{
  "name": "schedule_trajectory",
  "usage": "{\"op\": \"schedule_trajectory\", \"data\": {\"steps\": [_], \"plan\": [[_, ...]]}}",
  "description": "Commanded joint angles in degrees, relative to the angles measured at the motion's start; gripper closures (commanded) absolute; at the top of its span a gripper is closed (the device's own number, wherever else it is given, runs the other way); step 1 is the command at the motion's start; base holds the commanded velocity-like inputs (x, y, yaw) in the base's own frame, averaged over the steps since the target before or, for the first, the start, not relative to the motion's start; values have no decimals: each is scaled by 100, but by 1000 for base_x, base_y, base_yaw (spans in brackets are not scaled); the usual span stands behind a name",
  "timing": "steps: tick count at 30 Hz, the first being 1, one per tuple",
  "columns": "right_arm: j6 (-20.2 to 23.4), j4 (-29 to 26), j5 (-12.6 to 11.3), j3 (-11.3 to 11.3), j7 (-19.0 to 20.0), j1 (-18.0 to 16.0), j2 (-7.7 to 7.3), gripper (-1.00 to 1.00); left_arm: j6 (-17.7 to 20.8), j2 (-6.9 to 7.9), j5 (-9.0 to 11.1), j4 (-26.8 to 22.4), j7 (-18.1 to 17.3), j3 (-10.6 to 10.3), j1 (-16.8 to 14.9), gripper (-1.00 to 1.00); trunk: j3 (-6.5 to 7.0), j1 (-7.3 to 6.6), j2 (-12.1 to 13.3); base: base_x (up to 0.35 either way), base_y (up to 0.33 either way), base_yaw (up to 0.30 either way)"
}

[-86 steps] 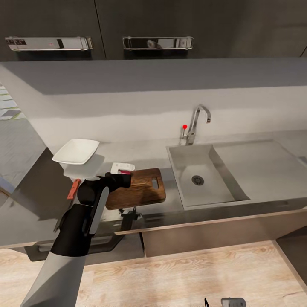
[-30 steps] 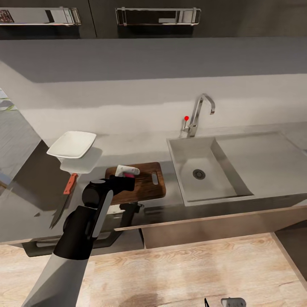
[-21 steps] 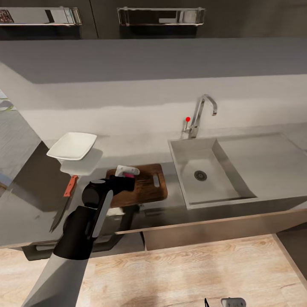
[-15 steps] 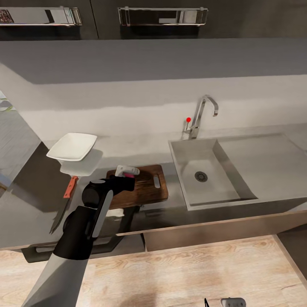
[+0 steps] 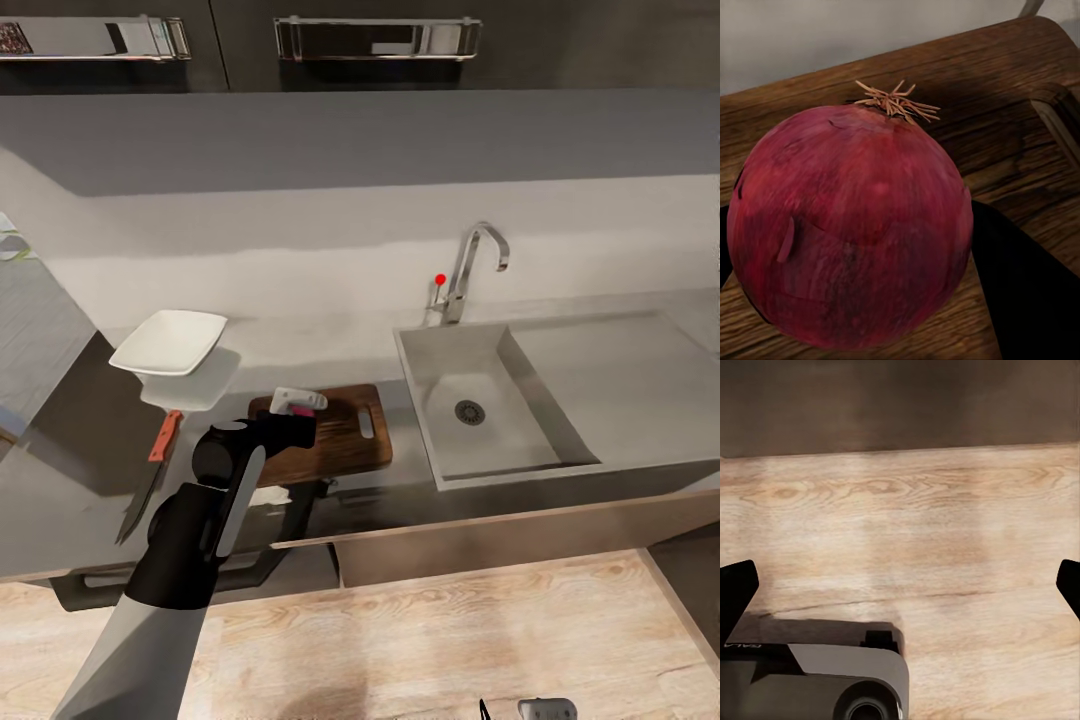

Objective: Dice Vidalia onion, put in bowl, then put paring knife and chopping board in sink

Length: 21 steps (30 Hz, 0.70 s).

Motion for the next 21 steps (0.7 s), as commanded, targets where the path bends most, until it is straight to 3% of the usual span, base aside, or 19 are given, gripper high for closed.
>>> {"op": "schedule_trajectory", "data": {"steps": [1,21], "plan": [[-33,-6,-57,48,-38,-8,-9,-100,28,-3,-7,-4,-21,4,-5,100,-9,3,-10,-12,-9,0],[-25,-6,-57,48,-46,-8,-8,-100,28,-3,-7,-4,-21,4,-5,100,-73,3,-10,-1,-1,0]]}}
